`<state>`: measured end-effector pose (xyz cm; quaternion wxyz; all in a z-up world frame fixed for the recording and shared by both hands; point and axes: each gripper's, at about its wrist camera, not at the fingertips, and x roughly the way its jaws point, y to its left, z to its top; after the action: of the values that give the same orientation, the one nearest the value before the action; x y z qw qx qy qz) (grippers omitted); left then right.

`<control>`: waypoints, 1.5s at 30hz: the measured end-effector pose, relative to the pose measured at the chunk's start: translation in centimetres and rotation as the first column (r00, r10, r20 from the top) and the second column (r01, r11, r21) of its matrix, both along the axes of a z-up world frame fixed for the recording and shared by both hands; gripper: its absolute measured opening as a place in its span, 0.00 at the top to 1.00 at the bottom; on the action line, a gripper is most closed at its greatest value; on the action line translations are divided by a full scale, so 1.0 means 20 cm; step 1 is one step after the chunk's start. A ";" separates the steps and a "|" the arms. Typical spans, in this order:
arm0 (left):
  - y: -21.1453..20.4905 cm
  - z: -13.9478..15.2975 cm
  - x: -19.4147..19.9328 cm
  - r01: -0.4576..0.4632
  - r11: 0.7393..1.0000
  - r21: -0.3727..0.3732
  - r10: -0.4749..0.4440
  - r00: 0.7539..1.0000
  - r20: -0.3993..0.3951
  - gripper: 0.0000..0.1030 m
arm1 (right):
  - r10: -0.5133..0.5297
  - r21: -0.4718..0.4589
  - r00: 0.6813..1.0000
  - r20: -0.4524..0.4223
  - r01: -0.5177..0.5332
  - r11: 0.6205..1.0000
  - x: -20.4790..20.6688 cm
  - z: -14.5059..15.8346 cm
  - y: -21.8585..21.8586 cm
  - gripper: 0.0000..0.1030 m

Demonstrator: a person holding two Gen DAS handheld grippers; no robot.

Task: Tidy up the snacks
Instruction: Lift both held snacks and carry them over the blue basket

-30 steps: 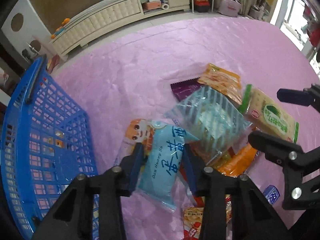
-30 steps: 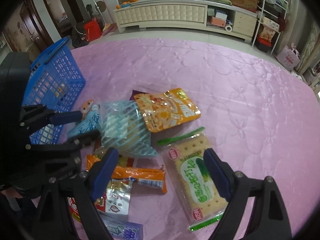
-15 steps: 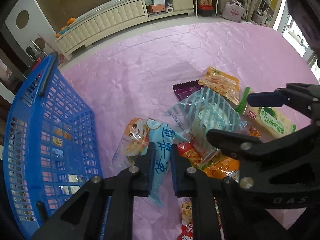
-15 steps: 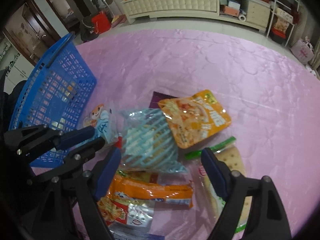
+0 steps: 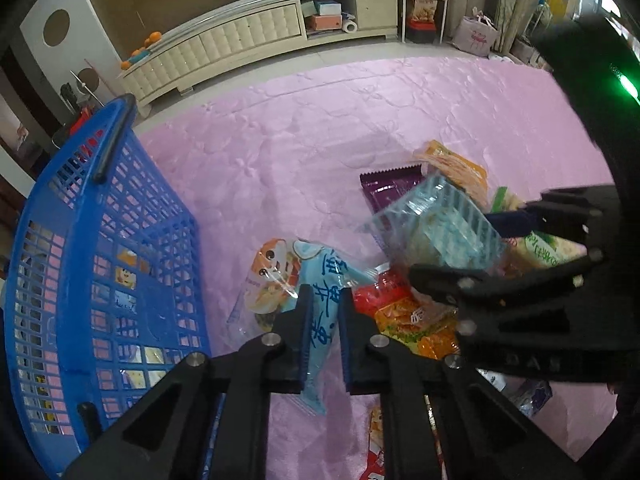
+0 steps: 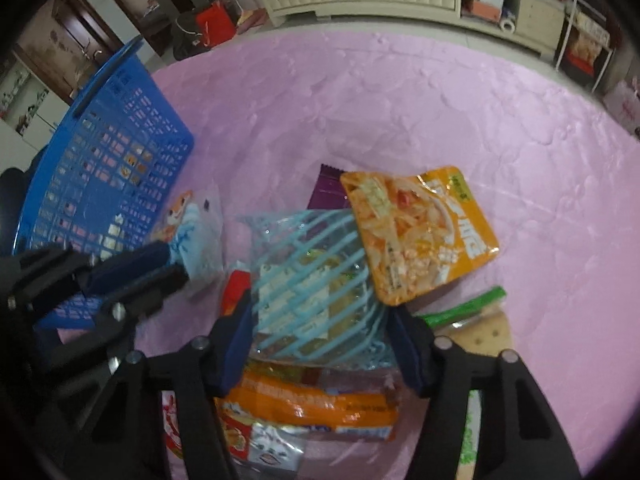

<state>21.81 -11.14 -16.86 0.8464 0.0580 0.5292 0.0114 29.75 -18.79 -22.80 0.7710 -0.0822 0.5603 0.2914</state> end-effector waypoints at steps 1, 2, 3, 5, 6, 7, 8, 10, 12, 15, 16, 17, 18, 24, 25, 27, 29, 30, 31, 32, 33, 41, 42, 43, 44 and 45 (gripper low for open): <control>0.00 0.01 -0.01 -0.001 1.000 -0.009 0.001 1.000 0.004 0.91 | -0.001 -0.004 1.000 0.015 0.001 1.000 -0.02 0.01 0.00 0.36; 0.01 0.02 -0.02 -0.004 1.000 -0.025 0.004 1.000 0.009 0.91 | -0.001 -0.007 1.000 0.027 0.001 1.000 -0.05 0.02 0.00 0.36; 0.01 0.03 -0.02 -0.004 0.999 -0.038 0.004 1.000 0.010 0.91 | 0.002 -0.009 0.999 0.038 -0.001 1.000 -0.08 0.04 0.00 0.36; 0.03 0.05 -0.04 -0.009 0.998 -0.059 0.010 1.000 0.016 0.92 | 0.006 -0.008 0.999 0.053 -0.006 1.000 -0.12 0.07 -0.01 0.36; 0.03 0.07 -0.05 -0.009 0.998 -0.063 0.011 1.000 0.021 0.92 | 0.007 -0.009 0.998 0.067 -0.006 1.000 -0.15 0.09 -0.02 0.36; 0.04 0.09 -0.07 -0.011 0.997 -0.071 0.013 0.999 0.030 0.93 | 0.006 -0.011 0.997 0.075 -0.005 1.000 -0.17 0.12 -0.03 0.36; 0.04 0.11 -0.09 -0.007 0.997 -0.080 0.010 0.999 0.038 0.93 | 0.005 -0.012 0.996 0.087 -0.004 1.000 -0.20 0.15 -0.04 0.36; 0.03 0.15 -0.12 0.001 0.996 -0.094 0.005 0.999 0.054 0.93 | -0.001 -0.013 0.994 0.105 0.002 1.000 -0.24 0.19 -0.08 0.36; 0.02 0.19 -0.17 0.014 0.996 -0.094 -0.007 0.997 0.075 0.94 | -0.007 -0.013 0.993 0.119 0.009 1.000 -0.29 0.24 -0.10 0.36; 0.01 0.26 -0.24 0.028 0.994 -0.107 -0.017 0.995 0.102 0.94 | -0.014 -0.020 0.990 0.139 0.017 1.000 -0.34 0.30 -0.12 0.36; 0.00 0.28 -0.26 0.034 0.994 -0.106 -0.022 0.993 0.113 0.94 | -0.018 -0.022 0.989 0.150 0.022 1.000 -0.37 0.33 -0.12 0.36; 0.00 0.31 -0.29 0.041 0.993 -0.109 -0.027 0.992 0.127 0.95 | -0.022 -0.022 0.987 0.157 0.026 0.999 -0.39 0.35 -0.12 0.36; 0.00 0.35 -0.32 0.048 0.992 -0.114 -0.031 0.989 0.142 0.95 | -0.026 -0.021 0.986 0.165 0.030 0.999 -0.41 0.38 -0.13 0.36; 0.03 0.56 -0.48 0.091 0.985 -0.144 -0.056 0.971 0.234 0.95 | -0.047 -0.010 0.975 0.218 0.050 0.999 -0.52 0.55 -0.15 0.36; 0.04 0.60 -0.50 0.099 0.985 -0.143 -0.061 0.966 0.250 0.95 | -0.048 -0.008 0.972 0.230 0.051 0.999 -0.55 0.59 -0.14 0.36; 0.06 0.68 -0.55 0.115 0.983 -0.145 -0.070 0.956 0.284 0.95 | -0.046 -0.002 0.966 0.253 0.048 0.999 -0.59 0.66 -0.13 0.36; 0.10 0.74 -0.60 0.129 0.980 -0.151 -0.076 0.947 0.313 0.95 | -0.040 0.007 0.960 0.276 0.040 0.999 -0.63 0.72 -0.10 0.36; 0.13 0.77 -0.61 0.136 0.979 -0.153 -0.080 0.943 0.324 0.95 | -0.038 0.012 0.957 0.288 0.036 0.999 -0.65 0.75 -0.09 0.36; 0.14 0.79 -0.62 0.142 0.978 -0.155 -0.083 0.939 0.333 0.95 | -0.033 0.017 0.954 0.299 0.030 0.999 -0.68 0.78 -0.06 0.36; 0.18 0.83 -0.64 0.147 0.976 -0.162 -0.084 0.935 0.345 0.95 | -0.029 0.023 0.951 0.307 0.023 0.999 -0.69 0.81 -0.04 0.36; 0.21 0.85 -0.66 0.150 0.975 -0.164 -0.083 0.932 0.353 0.95 | -0.025 0.029 0.949 0.314 0.017 0.999 -0.71 0.83 -0.01 0.36; 0.53 0.96 -0.70 0.099 0.984 -0.150 -0.032 0.918 0.394 0.95 | 0.039 0.046 0.931 0.364 -0.060 0.997 -0.77 0.94 0.25 0.36; 0.56 0.97 -0.71 0.092 0.984 -0.150 -0.026 0.919 0.395 0.95 | 0.050 0.043 0.929 0.368 -0.070 0.997 -0.76 0.95 0.29 0.36; 0.60 0.97 -0.71 0.084 0.985 -0.150 -0.018 0.919 0.394 0.95 | 0.060 0.040 0.928 0.369 -0.080 0.996 -0.75 0.96 0.32 0.36; 0.65 0.97 -0.71 0.073 0.986 -0.151 -0.008 0.920 0.393 0.95 | 0.069 0.038 0.926 0.370 -0.089 0.995 -0.75 0.96 0.34 0.36; 0.68 0.97 -0.71 0.065 0.986 -0.151 -0.001 0.920 0.392 0.95 | 0.081 0.034 0.926 0.370 -0.101 0.994 -0.73 0.96 0.39 0.36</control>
<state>7.68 2.55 2.52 0.9368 -0.0051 0.3482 -0.0344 15.11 -11.01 -3.56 0.8499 -0.1407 0.3936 0.3209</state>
